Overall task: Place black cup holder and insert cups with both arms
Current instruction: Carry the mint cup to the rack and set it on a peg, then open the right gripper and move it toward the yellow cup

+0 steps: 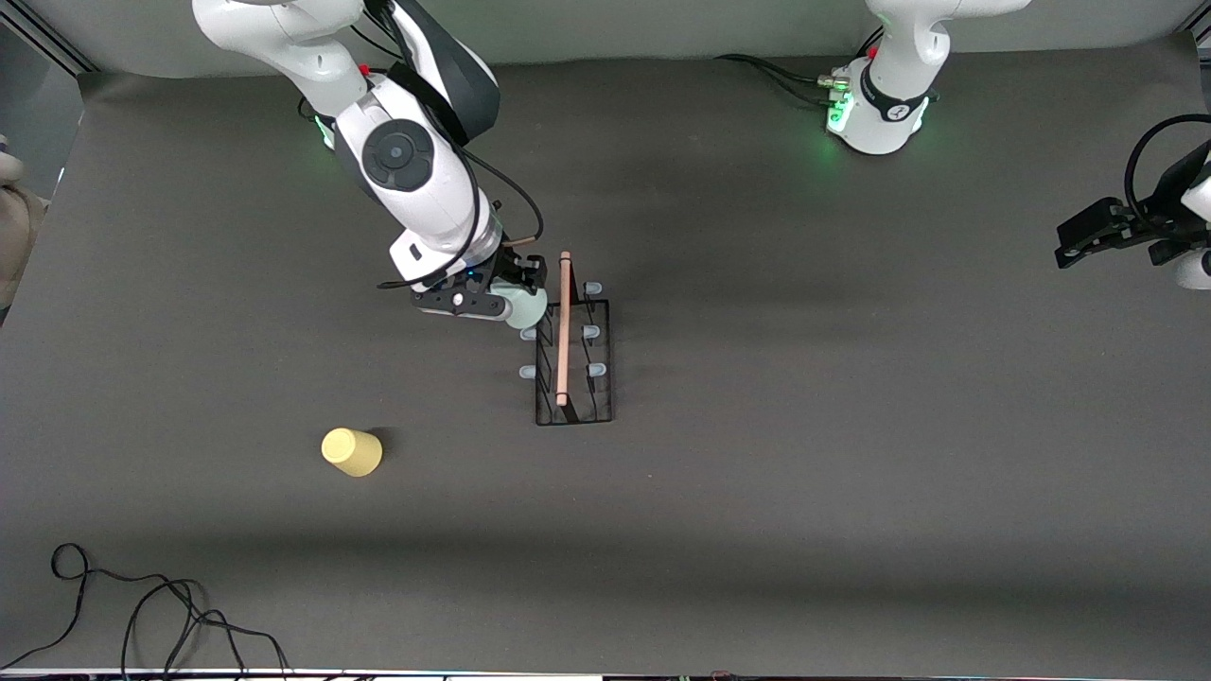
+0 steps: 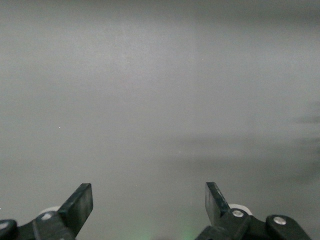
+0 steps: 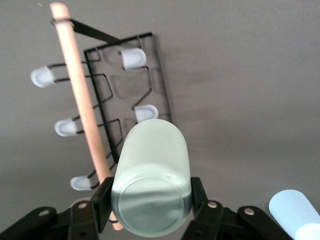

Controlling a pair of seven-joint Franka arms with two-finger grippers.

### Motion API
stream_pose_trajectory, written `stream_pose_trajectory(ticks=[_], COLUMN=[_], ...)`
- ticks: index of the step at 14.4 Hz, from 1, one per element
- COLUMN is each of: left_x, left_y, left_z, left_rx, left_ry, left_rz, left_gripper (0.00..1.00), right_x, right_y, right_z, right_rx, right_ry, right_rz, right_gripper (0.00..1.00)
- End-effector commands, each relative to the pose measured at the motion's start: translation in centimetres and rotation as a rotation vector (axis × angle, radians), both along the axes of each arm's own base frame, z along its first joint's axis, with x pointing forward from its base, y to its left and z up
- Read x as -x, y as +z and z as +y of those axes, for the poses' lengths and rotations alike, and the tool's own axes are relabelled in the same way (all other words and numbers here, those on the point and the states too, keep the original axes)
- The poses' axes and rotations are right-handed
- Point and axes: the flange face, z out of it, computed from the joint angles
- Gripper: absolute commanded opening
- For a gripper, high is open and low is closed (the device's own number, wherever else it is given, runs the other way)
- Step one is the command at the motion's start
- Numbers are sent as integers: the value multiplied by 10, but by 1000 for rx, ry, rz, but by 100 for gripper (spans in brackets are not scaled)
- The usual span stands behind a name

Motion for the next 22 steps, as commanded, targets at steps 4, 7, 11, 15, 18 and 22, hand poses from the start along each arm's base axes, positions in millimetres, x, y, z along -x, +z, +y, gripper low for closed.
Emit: stream_pose_trajectory(ticks=[4, 7, 11, 15, 18, 22], left_x=[3, 3, 3, 3, 3, 2], left_y=[3, 3, 3, 3, 4, 4], left_z=[0, -2, -2, -2, -4, -3], left_rx=[-12, -11, -9, -8, -5, -5], left_ry=[-20, -23, -23, -23, -26, -25], left_rz=[10, 10, 10, 12, 7, 0], left_gripper=[100, 100, 100, 100, 100, 100], right_x=[15, 9, -2, -36, -67, -96], right_y=[-23, -23, -5, 19, 19, 11], right_z=[-7, -7, -10, -84, -175, -251], right_rx=[30, 7, -14, 3, 13, 7], right_ry=[-16, -32, -45, 36, 137, 222], right_rz=[10, -7, -36, -55, -66, -113], right_gripper=[29, 77, 87, 89, 89, 89])
